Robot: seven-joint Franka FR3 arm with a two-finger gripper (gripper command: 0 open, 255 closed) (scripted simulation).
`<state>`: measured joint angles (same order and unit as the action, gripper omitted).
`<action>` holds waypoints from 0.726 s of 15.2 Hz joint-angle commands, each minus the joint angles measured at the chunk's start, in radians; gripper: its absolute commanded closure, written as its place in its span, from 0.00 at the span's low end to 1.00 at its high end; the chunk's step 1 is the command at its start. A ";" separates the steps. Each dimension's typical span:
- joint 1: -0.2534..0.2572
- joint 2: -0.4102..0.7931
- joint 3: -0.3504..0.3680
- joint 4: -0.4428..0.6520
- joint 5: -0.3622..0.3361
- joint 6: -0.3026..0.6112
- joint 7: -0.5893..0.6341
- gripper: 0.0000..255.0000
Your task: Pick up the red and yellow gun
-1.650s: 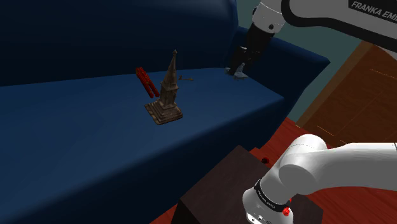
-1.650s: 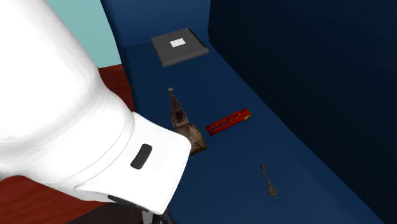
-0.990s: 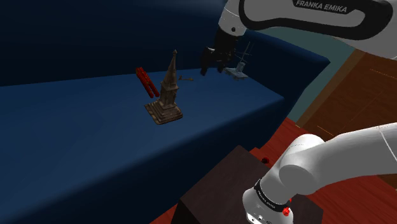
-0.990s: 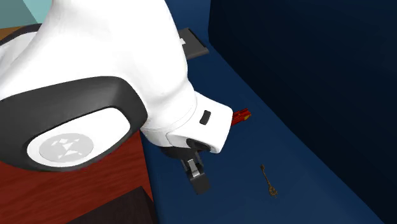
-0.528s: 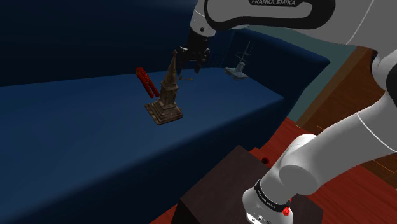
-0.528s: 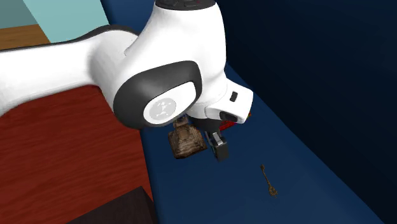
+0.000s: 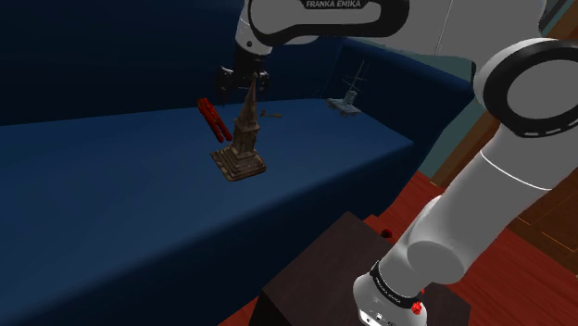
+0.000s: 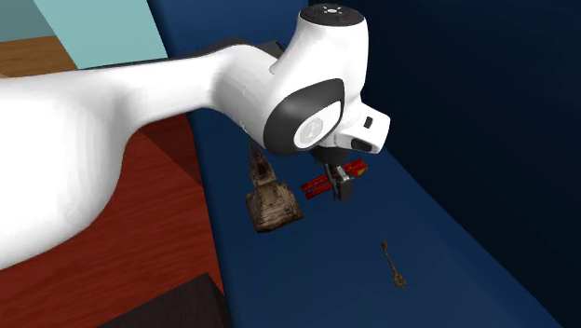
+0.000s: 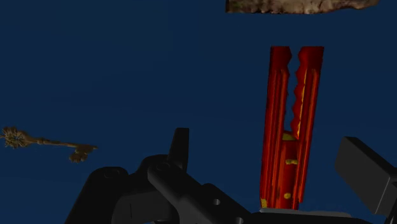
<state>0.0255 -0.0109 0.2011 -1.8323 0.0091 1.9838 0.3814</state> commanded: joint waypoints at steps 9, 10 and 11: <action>0.029 0.253 0.015 0.223 -0.022 0.031 0.067 0.00; 0.029 0.254 0.015 0.212 -0.022 0.044 0.067 0.00; 0.029 0.256 0.015 0.201 -0.022 0.056 0.067 0.00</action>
<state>0.0547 0.2433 0.2161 -1.6202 -0.0129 2.0266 0.4480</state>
